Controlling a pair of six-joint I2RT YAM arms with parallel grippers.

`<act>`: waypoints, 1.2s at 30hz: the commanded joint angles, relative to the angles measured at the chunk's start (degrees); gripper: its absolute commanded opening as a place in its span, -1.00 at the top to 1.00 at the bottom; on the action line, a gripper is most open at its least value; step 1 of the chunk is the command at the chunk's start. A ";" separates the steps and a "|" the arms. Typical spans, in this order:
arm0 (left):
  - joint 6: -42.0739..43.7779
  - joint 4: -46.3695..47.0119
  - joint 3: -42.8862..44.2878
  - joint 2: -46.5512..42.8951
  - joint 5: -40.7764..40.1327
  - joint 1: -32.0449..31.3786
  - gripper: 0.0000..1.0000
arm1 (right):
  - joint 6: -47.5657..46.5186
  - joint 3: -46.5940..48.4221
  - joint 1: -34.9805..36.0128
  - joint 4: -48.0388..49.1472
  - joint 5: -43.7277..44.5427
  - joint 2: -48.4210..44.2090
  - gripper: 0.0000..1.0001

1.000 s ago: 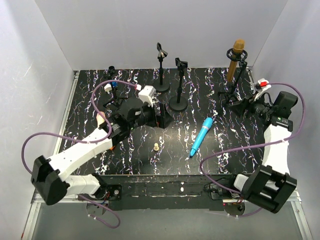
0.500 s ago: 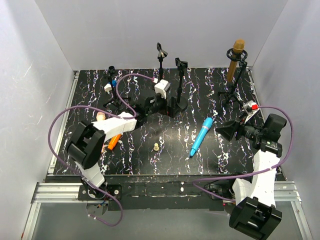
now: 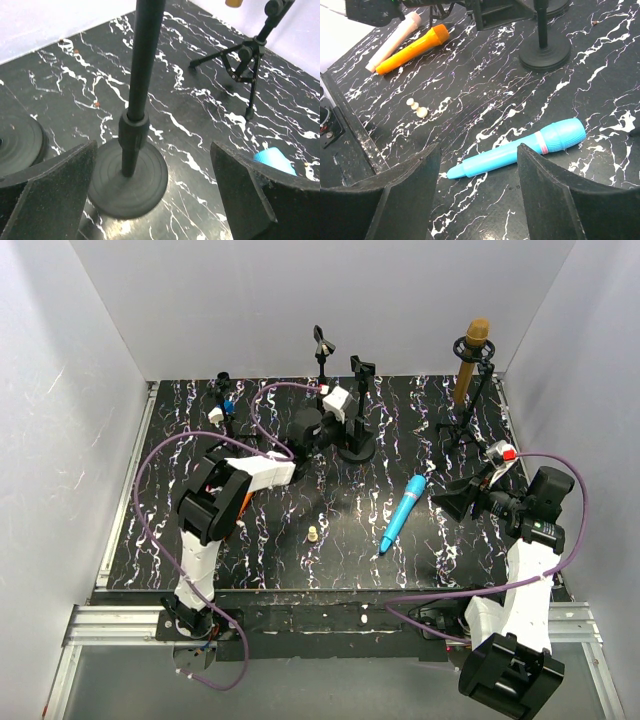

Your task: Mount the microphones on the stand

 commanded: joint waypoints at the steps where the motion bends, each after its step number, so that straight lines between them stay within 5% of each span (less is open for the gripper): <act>1: 2.87 4.94 4.62 1.64 -0.89 0.50 -0.85 | -1.93 2.71 -0.07 0.01 -0.20 -0.19 -0.39; 20: 2.96 6.61 14.73 8.24 -1.15 0.50 0.08 | -2.19 2.80 -0.07 0.01 0.59 0.43 -0.40; 25: 3.57 6.96 15.52 7.71 0.42 0.50 1.00 | -2.55 2.80 -0.07 -0.08 0.94 0.34 -0.40; 31: 11.47 3.54 13.16 1.22 7.18 0.68 1.00 | -3.16 2.71 -0.07 -0.52 1.38 0.34 -0.40; 36: 10.09 0.72 8.59 -6.86 25.53 3.92 1.00 | -3.42 2.71 -0.07 -0.60 1.47 0.34 -0.40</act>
